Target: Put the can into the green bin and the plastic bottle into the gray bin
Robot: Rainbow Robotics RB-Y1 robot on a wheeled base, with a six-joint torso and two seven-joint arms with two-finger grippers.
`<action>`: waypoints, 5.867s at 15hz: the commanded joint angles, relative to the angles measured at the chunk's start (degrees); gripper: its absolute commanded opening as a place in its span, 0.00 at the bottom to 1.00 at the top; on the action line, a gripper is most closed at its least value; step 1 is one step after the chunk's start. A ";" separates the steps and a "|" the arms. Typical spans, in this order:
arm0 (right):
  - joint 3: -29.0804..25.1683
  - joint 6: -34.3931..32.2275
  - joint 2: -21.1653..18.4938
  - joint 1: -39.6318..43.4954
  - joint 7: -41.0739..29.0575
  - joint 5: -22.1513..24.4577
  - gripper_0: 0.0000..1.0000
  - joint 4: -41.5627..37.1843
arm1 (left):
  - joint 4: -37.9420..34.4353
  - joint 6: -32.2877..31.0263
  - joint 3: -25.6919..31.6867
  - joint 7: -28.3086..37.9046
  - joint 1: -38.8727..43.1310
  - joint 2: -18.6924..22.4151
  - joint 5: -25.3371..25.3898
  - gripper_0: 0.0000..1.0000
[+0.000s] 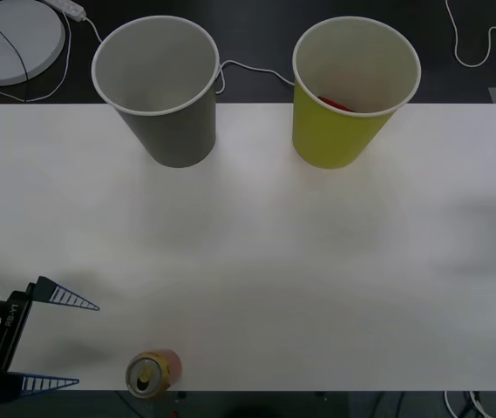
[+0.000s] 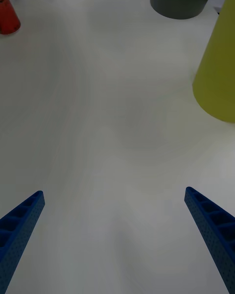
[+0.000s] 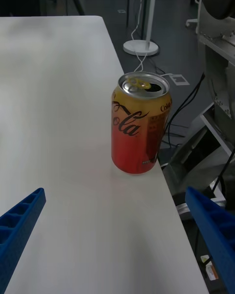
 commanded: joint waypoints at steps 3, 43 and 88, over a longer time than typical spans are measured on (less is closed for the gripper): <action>0.00 0.00 0.00 0.00 0.00 -0.01 1.00 0.00 | 1.98 -0.01 -1.30 -1.39 -0.02 -3.26 -0.03 1.00; 0.00 0.00 0.00 0.00 0.00 -0.01 1.00 0.00 | 5.93 1.31 -1.39 -1.83 -0.37 -17.93 -2.14 0.00; 0.00 0.00 0.00 0.00 0.00 -0.01 1.00 0.00 | -59.54 9.04 2.04 126.85 -44.76 8.87 -34.13 0.00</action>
